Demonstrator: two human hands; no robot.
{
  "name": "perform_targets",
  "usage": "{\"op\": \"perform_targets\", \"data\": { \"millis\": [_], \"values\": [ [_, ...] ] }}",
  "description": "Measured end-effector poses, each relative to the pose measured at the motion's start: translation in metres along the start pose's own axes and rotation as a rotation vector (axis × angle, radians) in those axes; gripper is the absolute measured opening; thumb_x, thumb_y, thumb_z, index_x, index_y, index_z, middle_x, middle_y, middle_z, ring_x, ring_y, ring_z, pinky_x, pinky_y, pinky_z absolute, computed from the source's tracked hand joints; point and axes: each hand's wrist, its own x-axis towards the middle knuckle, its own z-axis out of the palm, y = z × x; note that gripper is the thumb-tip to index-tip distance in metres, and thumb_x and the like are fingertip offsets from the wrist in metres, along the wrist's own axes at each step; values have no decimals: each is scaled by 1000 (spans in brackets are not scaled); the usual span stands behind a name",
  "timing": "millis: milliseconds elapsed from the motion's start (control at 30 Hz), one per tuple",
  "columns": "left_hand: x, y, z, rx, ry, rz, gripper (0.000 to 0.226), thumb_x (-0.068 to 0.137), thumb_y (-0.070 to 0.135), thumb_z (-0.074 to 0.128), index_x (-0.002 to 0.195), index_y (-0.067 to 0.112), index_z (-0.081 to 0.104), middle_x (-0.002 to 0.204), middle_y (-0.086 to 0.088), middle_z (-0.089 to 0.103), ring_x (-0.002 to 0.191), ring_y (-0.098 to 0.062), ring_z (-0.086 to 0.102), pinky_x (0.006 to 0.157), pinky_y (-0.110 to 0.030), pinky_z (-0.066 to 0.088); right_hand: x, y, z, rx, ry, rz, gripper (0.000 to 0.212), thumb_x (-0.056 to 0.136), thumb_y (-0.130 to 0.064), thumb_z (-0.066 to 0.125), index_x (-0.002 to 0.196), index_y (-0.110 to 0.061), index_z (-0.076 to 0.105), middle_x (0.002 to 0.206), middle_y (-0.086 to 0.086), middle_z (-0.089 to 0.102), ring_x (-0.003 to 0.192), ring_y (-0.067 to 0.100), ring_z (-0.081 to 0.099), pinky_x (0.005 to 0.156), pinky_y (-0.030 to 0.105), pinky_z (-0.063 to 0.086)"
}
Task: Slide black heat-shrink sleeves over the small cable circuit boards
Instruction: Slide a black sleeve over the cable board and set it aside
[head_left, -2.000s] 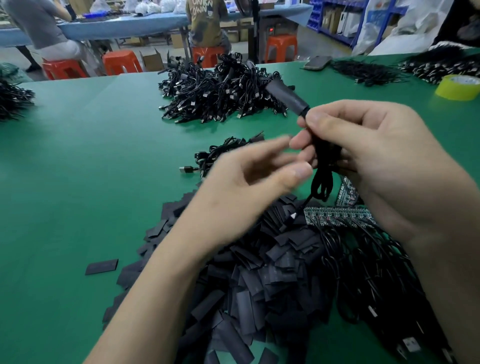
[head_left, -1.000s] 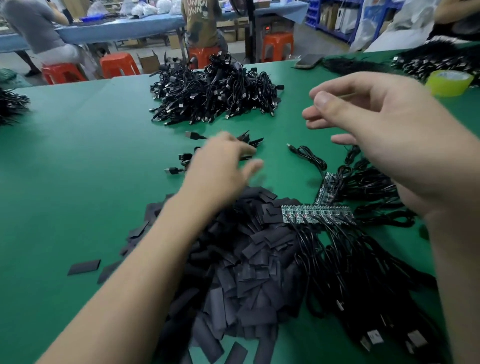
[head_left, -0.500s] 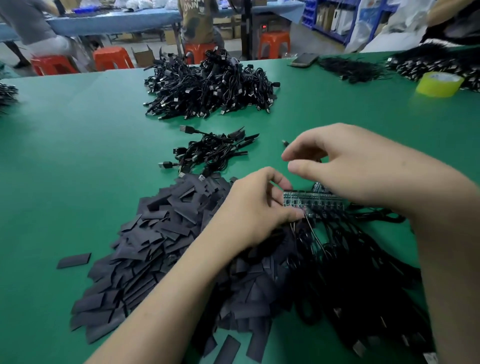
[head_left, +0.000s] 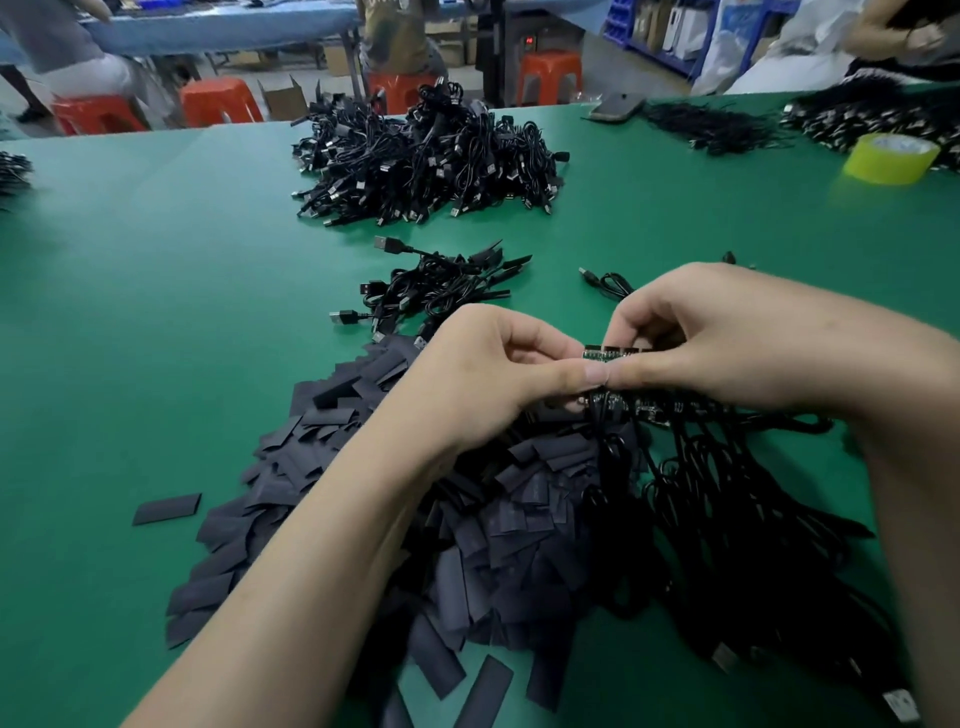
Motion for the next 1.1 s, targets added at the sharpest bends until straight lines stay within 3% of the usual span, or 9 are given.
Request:
{"op": "perform_targets", "data": {
  "millis": [333,567,667,733,833,900,1000,1067,1100],
  "values": [
    [2,-7,-5,-242,-157,3,13,71,18,78,83,12,79,75,-6,75,66,-10,69,68,-17,54,0,7,-2,197,-30,-158,9,79,-46,71,80,-37,73,68,-13,70,54,-3,54,53,11,38],
    [-2,-6,-1,-380,-199,-16,15,75,19,72,88,11,77,76,-1,74,65,-7,66,68,-19,57,-3,7,-5,480,-101,-232,17,76,-38,71,80,-22,77,76,1,75,65,3,60,62,12,44],
    [-6,0,-3,-362,-166,-22,10,76,22,72,82,15,76,71,3,72,62,-4,66,63,-16,56,-4,12,-5,397,-169,-159,17,77,-41,70,80,-26,76,75,-3,74,65,3,59,63,14,44],
    [-10,8,-9,-381,-131,0,8,75,24,72,76,17,77,70,6,71,61,-2,65,61,-16,55,-3,20,-7,237,-171,-62,15,79,-47,71,81,-33,75,74,-6,73,66,5,59,66,23,44],
    [-21,22,-16,-471,-79,85,10,73,27,74,77,20,80,72,7,72,62,-1,67,63,-16,57,-5,31,-11,-18,-125,125,13,83,-46,72,81,-34,76,72,-15,72,68,7,63,72,31,47],
    [-30,27,-15,-502,-20,154,13,72,27,76,82,19,80,73,6,73,63,-1,68,64,-17,57,-7,28,-9,-99,-18,170,23,85,-55,65,93,-36,76,88,-23,73,84,-3,65,82,29,50],
    [-41,25,-8,-493,150,227,22,72,28,78,89,14,75,75,4,73,66,-6,68,68,-19,56,-16,-1,2,289,156,21,51,88,-75,42,105,-40,74,105,-26,73,102,-10,65,95,28,45],
    [-48,20,-6,-531,276,272,18,74,24,79,88,13,74,75,1,72,67,-9,67,68,-21,57,-25,-29,16,589,90,-100,51,94,-71,37,107,-39,74,109,-21,75,107,-3,67,97,34,45],
    [-52,17,-6,-544,328,301,13,78,20,79,86,12,73,75,-1,73,68,-10,68,67,-22,57,-27,-41,25,616,73,-142,47,97,-66,39,106,-35,73,108,-18,75,107,1,68,98,35,44]
  ]
}}
